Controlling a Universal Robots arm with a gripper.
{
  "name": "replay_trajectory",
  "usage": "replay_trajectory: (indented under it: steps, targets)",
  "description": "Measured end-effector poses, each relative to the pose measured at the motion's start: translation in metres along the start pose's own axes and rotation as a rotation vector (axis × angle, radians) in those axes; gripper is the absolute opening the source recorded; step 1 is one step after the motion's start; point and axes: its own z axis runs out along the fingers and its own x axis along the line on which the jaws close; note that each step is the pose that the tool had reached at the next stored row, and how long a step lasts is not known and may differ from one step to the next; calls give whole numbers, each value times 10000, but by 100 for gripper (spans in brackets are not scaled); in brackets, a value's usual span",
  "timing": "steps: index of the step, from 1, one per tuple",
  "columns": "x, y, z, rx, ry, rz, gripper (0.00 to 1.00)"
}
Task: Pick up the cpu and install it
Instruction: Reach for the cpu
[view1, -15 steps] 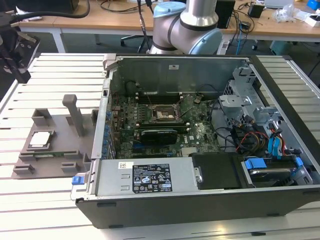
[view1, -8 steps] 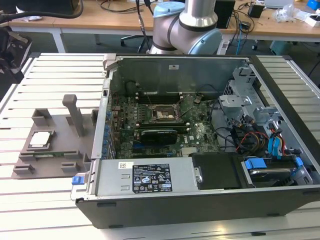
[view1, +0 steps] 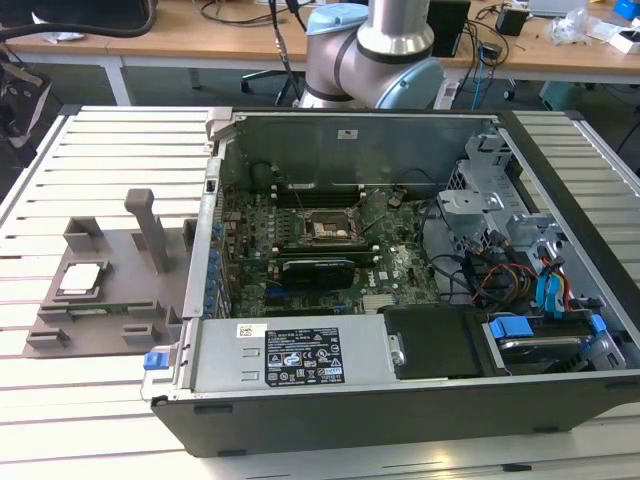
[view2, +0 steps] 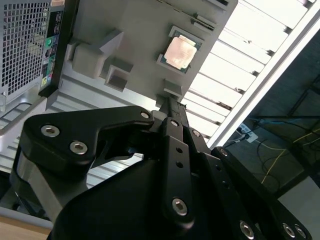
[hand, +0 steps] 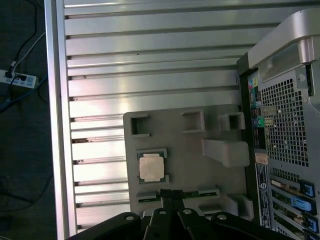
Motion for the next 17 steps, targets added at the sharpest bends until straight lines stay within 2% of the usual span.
replay_trajectory:
  steps: [17]
  targets:
    - [198,-15,-1,0,0,0,11]
